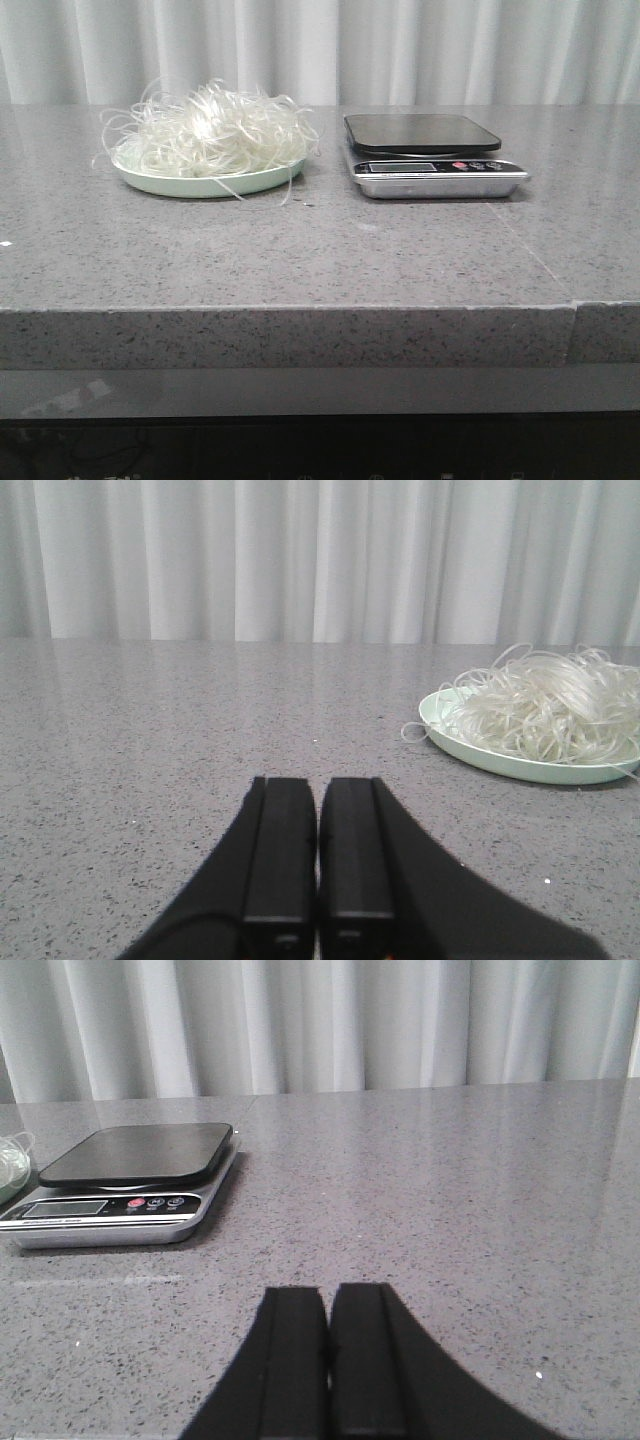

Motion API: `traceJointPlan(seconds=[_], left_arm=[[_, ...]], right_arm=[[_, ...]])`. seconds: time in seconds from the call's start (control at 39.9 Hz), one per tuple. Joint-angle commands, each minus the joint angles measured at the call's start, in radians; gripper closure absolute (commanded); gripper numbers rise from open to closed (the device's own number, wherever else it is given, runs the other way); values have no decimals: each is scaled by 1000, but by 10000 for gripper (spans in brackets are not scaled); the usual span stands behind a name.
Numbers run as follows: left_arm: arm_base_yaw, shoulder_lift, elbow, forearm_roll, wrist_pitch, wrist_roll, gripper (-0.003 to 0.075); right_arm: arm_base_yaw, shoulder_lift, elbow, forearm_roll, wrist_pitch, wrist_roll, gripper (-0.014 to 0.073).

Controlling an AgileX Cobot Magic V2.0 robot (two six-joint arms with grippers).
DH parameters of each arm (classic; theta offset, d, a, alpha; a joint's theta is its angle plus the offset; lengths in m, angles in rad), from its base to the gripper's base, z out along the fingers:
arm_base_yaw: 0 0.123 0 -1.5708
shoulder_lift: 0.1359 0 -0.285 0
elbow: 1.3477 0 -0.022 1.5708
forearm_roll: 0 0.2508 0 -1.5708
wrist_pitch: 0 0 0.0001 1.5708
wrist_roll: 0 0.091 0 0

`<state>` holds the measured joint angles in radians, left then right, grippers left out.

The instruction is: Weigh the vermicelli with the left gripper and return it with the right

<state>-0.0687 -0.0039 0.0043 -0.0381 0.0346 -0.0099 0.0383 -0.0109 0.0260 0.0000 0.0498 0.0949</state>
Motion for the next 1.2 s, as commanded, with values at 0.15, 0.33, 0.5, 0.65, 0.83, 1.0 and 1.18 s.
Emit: traceJointPlan(seconds=[0.15,0.33,0.5,0.65,0.83,1.0,1.18], left_arm=[[2,-23,37,-9,-82,-6,565],[2,-23,37,-9,-82,-6,565],[2,-23,37,-9,-82,-6,565],[2,-23,37,-9,-93,-6,565],[2,-23,37,-9,-108,-6,565],[2,-23,-19,-9,-147,-6,565],[2,-19,-182,-9,-88,-6,565]], right_arm=[[-8,-16,-2,0,-83,-4,429],[-8,-16,-2,0,-83,-4,429],[-8,-16,-2,0,-83,-4,429],[-8,-16,-2,0,-83,-4,429],[-8,-16,-3,0,-111,-5,429],[-8,-16,-77,0,-98,-5,429],[-8,-14,-226,0,-34,-5,429]])
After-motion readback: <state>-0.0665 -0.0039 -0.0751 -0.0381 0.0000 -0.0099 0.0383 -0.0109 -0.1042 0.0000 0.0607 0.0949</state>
